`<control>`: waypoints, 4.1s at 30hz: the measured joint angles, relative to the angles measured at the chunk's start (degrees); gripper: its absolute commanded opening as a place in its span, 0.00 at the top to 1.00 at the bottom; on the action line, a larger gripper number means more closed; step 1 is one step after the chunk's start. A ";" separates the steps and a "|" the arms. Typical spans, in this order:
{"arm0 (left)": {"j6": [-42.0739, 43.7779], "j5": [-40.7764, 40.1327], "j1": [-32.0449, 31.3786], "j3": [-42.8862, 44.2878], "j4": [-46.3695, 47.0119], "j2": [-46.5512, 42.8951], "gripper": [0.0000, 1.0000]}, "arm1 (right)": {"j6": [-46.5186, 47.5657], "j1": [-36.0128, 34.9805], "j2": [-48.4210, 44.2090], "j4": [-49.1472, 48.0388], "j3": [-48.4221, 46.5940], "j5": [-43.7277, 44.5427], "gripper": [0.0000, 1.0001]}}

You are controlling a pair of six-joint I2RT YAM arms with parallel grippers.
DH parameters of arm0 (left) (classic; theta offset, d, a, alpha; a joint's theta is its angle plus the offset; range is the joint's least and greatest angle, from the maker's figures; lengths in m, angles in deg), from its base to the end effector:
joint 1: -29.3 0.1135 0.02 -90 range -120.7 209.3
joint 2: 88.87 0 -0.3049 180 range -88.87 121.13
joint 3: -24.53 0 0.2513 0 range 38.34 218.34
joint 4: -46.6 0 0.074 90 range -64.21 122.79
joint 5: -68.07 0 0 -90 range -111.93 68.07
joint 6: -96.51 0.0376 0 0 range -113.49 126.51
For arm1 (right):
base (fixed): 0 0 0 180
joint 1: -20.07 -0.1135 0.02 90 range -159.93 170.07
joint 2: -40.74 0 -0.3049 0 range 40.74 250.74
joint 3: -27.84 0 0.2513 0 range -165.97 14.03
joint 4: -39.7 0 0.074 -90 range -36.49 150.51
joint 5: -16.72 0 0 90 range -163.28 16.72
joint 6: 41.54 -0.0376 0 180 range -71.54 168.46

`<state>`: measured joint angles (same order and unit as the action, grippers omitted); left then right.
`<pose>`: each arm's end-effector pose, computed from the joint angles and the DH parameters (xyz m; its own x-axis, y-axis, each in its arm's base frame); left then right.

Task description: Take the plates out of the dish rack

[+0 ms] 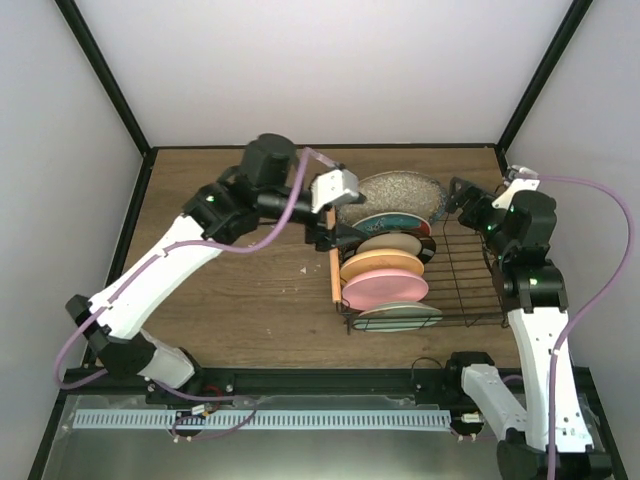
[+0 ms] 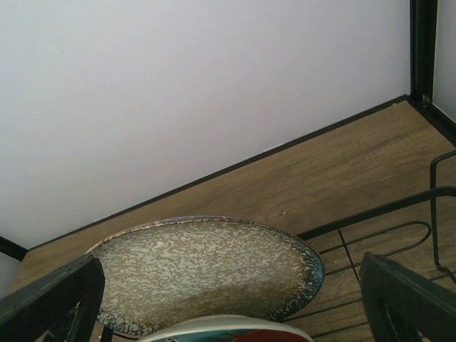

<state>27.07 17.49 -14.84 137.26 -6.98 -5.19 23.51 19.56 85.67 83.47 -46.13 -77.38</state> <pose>0.1986 -0.2260 0.4958 0.0556 0.3241 -0.9444 0.9965 0.0409 0.0727 0.1317 0.0039 0.4225 -0.2634 0.4184 -0.8692 0.0365 0.9047 0.4244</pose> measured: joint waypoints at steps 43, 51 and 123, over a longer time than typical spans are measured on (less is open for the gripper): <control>-2.47 -25.24 -22.67 -9.77 6.10 14.16 0.53 | -0.90 -0.07 1.42 10.78 -6.12 12.44 0.00; -3.63 -25.20 -23.28 -9.77 5.51 15.39 0.54 | -1.73 -0.07 -0.57 12.41 -6.10 13.33 0.00; -0.28 -37.13 -23.41 10.71 -8.98 16.57 0.96 | -5.16 -0.07 -7.63 14.56 -1.49 20.31 0.00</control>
<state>26.78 -19.65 -38.25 147.97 -15.96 11.38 18.36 19.49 78.04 98.03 -47.62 -57.08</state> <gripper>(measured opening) 0.081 0.997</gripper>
